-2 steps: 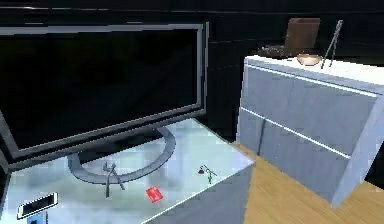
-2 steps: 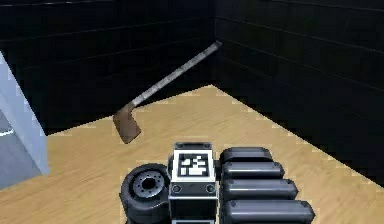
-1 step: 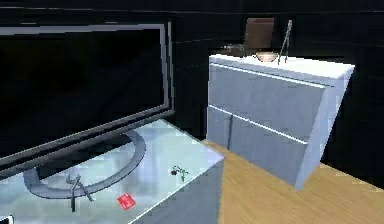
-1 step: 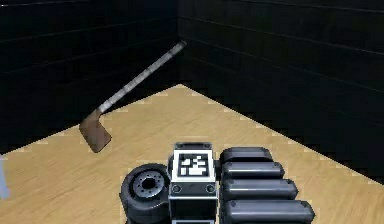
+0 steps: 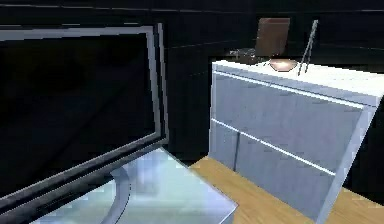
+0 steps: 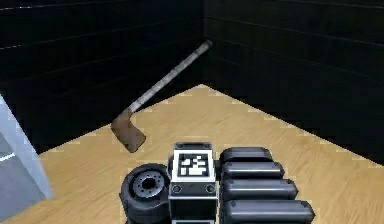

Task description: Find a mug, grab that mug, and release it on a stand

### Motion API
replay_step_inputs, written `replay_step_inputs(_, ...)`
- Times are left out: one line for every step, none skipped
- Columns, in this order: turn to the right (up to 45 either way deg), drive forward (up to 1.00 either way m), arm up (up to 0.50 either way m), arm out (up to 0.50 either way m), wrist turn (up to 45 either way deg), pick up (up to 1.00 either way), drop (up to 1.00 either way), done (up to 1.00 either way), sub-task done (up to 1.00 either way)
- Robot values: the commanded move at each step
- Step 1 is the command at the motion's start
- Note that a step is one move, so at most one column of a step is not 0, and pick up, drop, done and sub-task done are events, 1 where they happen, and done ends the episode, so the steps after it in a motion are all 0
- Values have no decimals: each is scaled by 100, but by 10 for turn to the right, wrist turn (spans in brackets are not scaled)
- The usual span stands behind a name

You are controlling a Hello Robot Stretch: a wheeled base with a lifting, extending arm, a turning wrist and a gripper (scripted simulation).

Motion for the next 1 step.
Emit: replay_step_inputs(-450, 0, 0, 0, 0, 0, 0, 0, 0)
